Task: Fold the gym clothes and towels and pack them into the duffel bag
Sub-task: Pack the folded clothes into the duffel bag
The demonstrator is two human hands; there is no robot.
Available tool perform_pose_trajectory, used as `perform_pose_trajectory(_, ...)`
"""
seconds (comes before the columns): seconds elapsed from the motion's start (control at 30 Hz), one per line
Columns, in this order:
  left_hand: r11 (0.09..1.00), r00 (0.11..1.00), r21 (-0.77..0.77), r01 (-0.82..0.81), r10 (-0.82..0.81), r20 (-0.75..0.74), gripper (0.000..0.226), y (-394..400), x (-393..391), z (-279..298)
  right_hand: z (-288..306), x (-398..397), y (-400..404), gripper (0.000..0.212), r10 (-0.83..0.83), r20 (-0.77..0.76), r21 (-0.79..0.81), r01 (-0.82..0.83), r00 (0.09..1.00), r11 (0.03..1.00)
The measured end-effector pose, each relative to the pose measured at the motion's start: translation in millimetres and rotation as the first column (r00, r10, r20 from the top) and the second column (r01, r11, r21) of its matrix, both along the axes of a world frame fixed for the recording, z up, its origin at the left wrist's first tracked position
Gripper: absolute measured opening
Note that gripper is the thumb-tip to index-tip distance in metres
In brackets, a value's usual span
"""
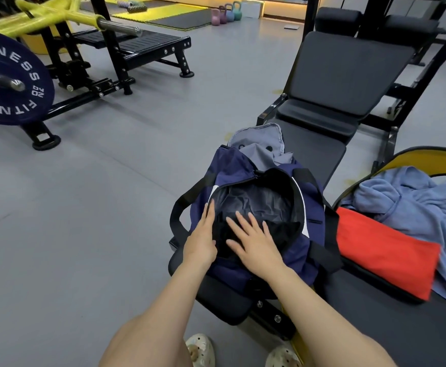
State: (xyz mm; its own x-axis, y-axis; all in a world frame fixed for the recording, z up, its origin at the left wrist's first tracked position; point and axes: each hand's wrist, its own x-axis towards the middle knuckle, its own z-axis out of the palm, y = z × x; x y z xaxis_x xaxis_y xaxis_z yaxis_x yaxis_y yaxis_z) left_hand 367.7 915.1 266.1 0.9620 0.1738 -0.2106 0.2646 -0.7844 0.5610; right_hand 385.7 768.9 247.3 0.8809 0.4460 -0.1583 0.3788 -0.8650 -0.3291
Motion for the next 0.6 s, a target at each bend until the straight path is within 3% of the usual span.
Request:
perform_pose_trajectory(0.1,0.999,1.0,0.023,0.022,-0.023,0.001,0.102,0.2,-0.2,-4.9,-14.3,-2.1,4.4,0.09,0.039,-0.054,-0.117,-0.045,0.998,0.992)
perform_pose_trajectory(0.3,0.995,0.997,-0.087,0.054,-0.05,0.053,0.087,-4.2,3.4,-7.4,-34.8,4.6,3.5,0.109,0.065,-0.004,-0.206,-0.065,0.998,0.976)
perform_pose_trajectory(0.43,0.977,0.984,0.155,0.149,-0.162,0.071,0.096,-10.9,1.4,-14.7,-28.8,2.2,5.0,0.096,0.042,-0.008,-0.183,-0.042,0.999,0.982)
perform_pose_trajectory(0.6,0.976,0.986,0.175,0.129,-0.144,0.079,0.097,-12.3,5.4,-16.8,-19.3,-2.4,-0.8,0.093,0.016,0.048,-0.14,-0.009,0.999,0.99)
